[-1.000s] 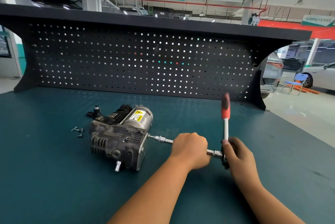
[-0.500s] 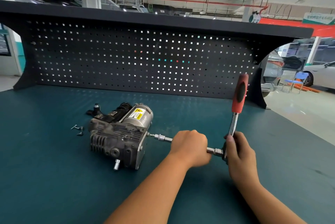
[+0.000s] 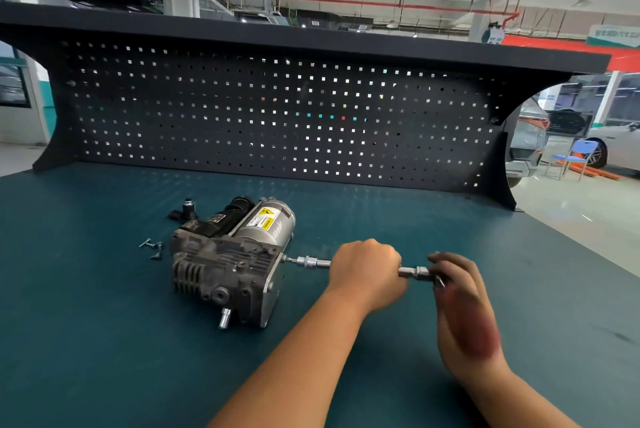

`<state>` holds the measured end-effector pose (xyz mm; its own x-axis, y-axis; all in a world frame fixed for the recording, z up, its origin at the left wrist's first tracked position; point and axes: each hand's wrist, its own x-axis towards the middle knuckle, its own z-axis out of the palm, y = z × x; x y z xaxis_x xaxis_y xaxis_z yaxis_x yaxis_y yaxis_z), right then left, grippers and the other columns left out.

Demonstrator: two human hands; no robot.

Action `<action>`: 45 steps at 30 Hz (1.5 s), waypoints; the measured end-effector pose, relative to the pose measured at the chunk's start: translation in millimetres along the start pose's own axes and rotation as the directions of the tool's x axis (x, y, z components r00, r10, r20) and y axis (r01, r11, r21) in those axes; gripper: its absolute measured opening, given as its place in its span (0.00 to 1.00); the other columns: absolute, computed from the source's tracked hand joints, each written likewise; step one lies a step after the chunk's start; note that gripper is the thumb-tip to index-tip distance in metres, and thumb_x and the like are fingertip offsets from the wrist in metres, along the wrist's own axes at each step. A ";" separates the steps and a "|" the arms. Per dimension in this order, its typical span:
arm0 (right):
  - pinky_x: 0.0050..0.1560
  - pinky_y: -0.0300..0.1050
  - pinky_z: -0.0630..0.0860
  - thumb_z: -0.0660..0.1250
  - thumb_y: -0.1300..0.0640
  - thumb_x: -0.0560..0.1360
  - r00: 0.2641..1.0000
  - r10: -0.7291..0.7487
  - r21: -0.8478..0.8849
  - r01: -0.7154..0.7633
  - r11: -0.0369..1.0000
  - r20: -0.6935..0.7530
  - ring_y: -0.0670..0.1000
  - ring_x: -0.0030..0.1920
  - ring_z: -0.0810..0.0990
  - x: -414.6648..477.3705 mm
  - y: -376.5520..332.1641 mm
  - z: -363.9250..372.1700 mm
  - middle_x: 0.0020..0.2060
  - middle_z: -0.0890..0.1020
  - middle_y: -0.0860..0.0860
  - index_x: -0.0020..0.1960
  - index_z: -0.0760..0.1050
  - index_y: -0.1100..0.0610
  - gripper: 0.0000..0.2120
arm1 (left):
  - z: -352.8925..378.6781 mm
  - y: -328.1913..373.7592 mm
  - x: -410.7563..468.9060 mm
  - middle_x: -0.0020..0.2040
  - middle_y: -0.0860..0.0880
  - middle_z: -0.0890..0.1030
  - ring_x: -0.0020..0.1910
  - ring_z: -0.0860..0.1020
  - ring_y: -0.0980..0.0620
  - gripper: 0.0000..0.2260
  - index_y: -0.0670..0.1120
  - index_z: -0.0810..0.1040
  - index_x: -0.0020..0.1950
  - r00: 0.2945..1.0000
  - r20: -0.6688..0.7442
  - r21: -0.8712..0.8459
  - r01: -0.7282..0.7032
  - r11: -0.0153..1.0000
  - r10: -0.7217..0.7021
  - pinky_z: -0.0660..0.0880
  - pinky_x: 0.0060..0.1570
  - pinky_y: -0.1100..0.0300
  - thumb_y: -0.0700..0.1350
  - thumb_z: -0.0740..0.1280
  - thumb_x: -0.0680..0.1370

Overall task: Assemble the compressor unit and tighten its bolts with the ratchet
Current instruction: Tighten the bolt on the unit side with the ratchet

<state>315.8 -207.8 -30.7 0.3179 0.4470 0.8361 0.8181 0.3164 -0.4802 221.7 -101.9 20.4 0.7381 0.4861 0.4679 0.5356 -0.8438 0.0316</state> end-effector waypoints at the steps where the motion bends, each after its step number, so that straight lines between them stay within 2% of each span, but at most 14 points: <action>1: 0.60 0.30 0.67 0.58 0.58 0.72 1.000 0.018 0.039 -0.019 0.999 0.025 0.39 0.57 0.72 1.0 -1.0 0.0 0.54 0.76 0.44 0.54 0.73 0.47 0.13 | -0.2 -0.6 1.0 0.32 0.47 0.74 0.32 0.67 0.43 0.09 0.46 0.79 0.39 1.000 -0.008 -0.003 0.007 1.000 -0.007 0.54 0.26 0.61 0.49 0.61 0.73; 4: 0.59 0.29 0.67 0.56 0.60 0.74 0.992 0.118 0.020 -0.119 0.993 0.037 0.43 0.54 0.75 -0.9 -1.6 1.0 0.54 0.75 0.45 0.57 0.70 0.40 0.18 | 0.9 -1.6 -0.8 0.33 0.47 0.74 0.31 0.67 0.43 0.10 0.46 0.79 0.39 1.000 0.012 0.009 0.003 1.000 -0.003 0.55 0.27 0.59 0.49 0.61 0.73; 7: 0.46 0.36 0.70 0.59 0.58 0.80 0.967 0.253 -0.019 -0.254 0.967 -0.024 0.42 0.44 0.77 0.2 1.0 1.4 0.43 0.79 0.46 0.52 0.69 0.43 0.09 | 1.6 -1.8 -5.8 0.28 0.48 0.69 0.27 0.65 0.45 0.09 0.47 0.75 0.35 0.998 0.056 0.023 -0.020 1.000 0.018 0.54 0.26 0.61 0.50 0.62 0.72; 12: 0.33 0.52 0.75 0.60 0.52 0.79 0.847 0.531 -0.045 -0.531 0.846 -0.013 0.49 0.26 0.74 8.3 9.0 0.3 0.24 0.76 0.51 0.38 0.76 0.61 0.16 | 6.2 -1.0 -5.9 0.25 0.50 0.64 0.28 0.65 0.44 0.15 0.46 0.64 0.28 0.996 0.068 0.065 -0.068 0.996 0.063 0.54 0.26 0.61 0.51 0.64 0.71; 16: 0.29 0.35 0.72 0.65 0.56 0.76 0.881 0.470 -0.032 -0.471 0.881 -0.047 0.43 0.24 0.76 4.2 9.1 -6.4 0.25 0.79 0.49 0.37 0.75 0.57 0.10 | 8.3 -2.8 -5.7 0.26 0.50 0.65 0.29 0.66 0.43 0.15 0.46 0.64 0.28 0.995 0.091 0.058 -0.054 0.997 0.049 0.56 0.26 0.60 0.50 0.63 0.70; 18: 0.29 0.35 0.72 0.67 0.54 0.75 0.879 0.471 -0.029 -0.474 0.880 -0.080 0.44 0.26 0.77 4.1 7.1 -7.7 0.27 0.80 0.48 0.38 0.74 0.54 0.08 | 7.2 -2.2 -6.1 0.27 0.49 0.67 0.31 0.67 0.43 0.12 0.45 0.68 0.31 0.994 0.086 0.063 -0.068 0.996 0.062 0.57 0.27 0.59 0.50 0.62 0.71; 21: 0.29 0.42 0.73 0.67 0.49 0.75 0.742 0.667 0.130 -0.657 0.743 -0.065 0.51 0.25 0.79 9.4 7.0 -6.0 0.30 0.82 0.52 0.44 0.72 0.58 0.12 | 5.3 -1.0 -6.8 0.34 0.46 0.76 0.32 0.68 0.42 0.09 0.47 0.74 0.35 0.994 0.078 0.072 -0.077 0.994 0.072 0.60 0.32 0.58 0.50 0.61 0.72; 26: 0.40 0.48 0.77 0.64 0.50 0.76 0.488 0.803 0.442 -0.838 0.320 0.344 0.56 0.37 0.83 19.9 8.9 -8.4 0.43 0.84 0.61 0.54 0.74 0.64 0.16 | 2.2 -0.5 -8.1 0.38 0.44 0.79 0.33 0.69 0.41 0.10 0.45 0.78 0.39 0.995 0.085 0.069 -0.066 0.995 0.060 0.61 0.33 0.57 0.49 0.61 0.72; 29: 0.47 0.47 0.75 0.61 0.57 0.78 0.514 0.717 0.521 -0.818 0.244 0.471 0.52 0.47 0.83 24.2 11.7 -10.9 0.52 0.83 0.58 0.63 0.72 0.65 0.17 | 2.0 -0.3 -8.3 0.38 0.44 0.79 0.33 0.68 0.42 0.09 0.46 0.78 0.39 0.994 0.100 0.061 -0.050 0.997 0.044 0.62 0.33 0.57 0.49 0.62 0.72; 33: 0.47 0.44 0.75 0.58 0.71 0.77 0.770 0.527 0.515 -0.635 0.576 0.359 0.48 0.59 0.79 24.7 4.3 -19.0 0.55 0.83 0.48 0.66 0.69 0.55 0.21 | 3.0 -0.5 -7.6 0.34 0.46 0.74 0.32 0.67 0.43 0.07 0.47 0.76 0.38 0.987 0.153 0.072 -0.057 0.996 0.046 0.60 0.31 0.58 0.48 0.63 0.73; 38: 0.49 0.27 0.72 0.62 0.62 0.78 0.986 0.145 0.231 -0.160 0.960 0.080 0.39 0.50 0.80 19.5 -11.4 -28.8 0.47 0.84 0.41 0.51 0.77 0.50 0.08 | 4.0 -1.9 -7.1 0.28 0.50 0.65 0.32 0.67 0.43 0.06 0.48 0.71 0.34 0.984 0.164 0.092 -0.085 0.992 0.069 0.56 0.26 0.60 0.45 0.62 0.71; 40: 0.51 0.32 0.73 0.61 0.53 0.78 0.985 -0.139 0.104 0.129 0.986 0.100 0.41 0.50 0.79 16.8 -12.6 -39.0 0.45 0.83 0.42 0.46 0.75 0.51 0.05 | 4.7 -2.2 -6.2 0.28 0.49 0.64 0.32 0.67 0.43 0.08 0.47 0.67 0.32 0.981 0.176 0.097 -0.095 0.991 0.077 0.56 0.27 0.60 0.44 0.62 0.71; 42: 0.51 0.39 0.73 0.58 0.51 0.79 0.874 -0.433 -0.073 0.458 0.886 0.219 0.47 0.49 0.78 15.5 -10.5 -47.6 0.45 0.82 0.48 0.49 0.72 0.53 0.08 | 5.2 -2.1 -4.8 0.28 0.49 0.65 0.30 0.67 0.44 0.09 0.47 0.67 0.32 0.981 0.177 0.089 -0.091 0.992 0.074 0.57 0.27 0.59 0.44 0.62 0.71; 45: 0.46 0.40 0.70 0.58 0.57 0.76 0.771 -0.528 -0.210 0.617 0.758 0.357 0.49 0.43 0.75 20.0 -3.8 -46.4 0.42 0.81 0.50 0.51 0.71 0.54 0.06 | 6.8 -2.6 -3.3 0.29 0.49 0.65 0.30 0.66 0.44 0.08 0.47 0.69 0.33 0.984 0.172 0.073 -0.070 0.995 0.057 0.58 0.28 0.59 0.46 0.62 0.72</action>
<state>341.3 -238.9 0.2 -0.3578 0.4761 0.8033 0.9174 0.3397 0.2073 220.6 -99.8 12.7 0.8268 0.4691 0.3104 0.5111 -0.8570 -0.0661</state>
